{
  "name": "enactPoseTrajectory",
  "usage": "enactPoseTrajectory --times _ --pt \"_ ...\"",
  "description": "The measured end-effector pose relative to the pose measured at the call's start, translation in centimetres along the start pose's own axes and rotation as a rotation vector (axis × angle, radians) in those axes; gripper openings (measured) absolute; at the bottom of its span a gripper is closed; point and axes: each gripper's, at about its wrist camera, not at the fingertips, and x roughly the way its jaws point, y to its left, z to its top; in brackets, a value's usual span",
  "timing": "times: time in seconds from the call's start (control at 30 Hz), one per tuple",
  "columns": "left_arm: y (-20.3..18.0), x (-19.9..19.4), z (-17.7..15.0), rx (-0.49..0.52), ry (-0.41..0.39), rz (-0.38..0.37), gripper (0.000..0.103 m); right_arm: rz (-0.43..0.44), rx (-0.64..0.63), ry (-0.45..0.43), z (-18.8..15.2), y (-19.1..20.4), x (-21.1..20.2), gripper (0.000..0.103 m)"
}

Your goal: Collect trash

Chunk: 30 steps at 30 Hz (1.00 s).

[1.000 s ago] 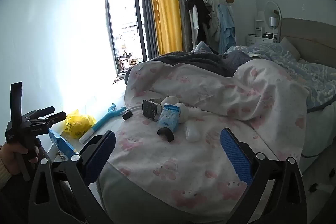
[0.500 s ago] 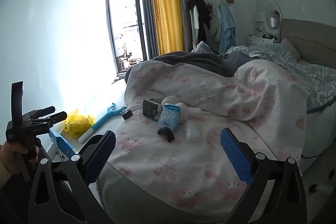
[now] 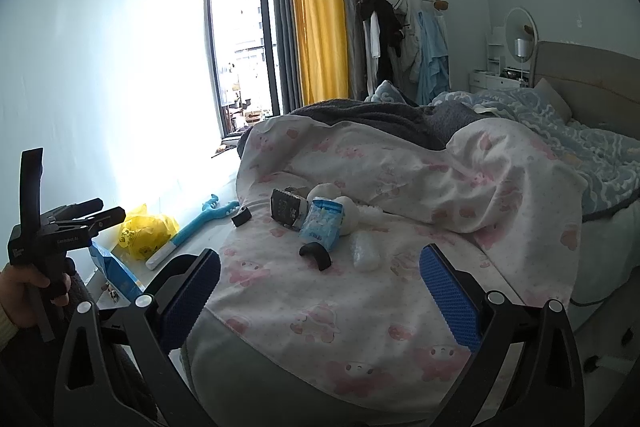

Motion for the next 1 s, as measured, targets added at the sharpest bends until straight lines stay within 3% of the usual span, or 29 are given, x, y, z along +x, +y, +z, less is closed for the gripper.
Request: enactPoseTrajectory --times 1.0 --pt "0.0 0.02 0.01 -0.001 0.001 0.0 0.1 -0.005 -0.011 0.004 -0.01 0.33 0.03 0.101"
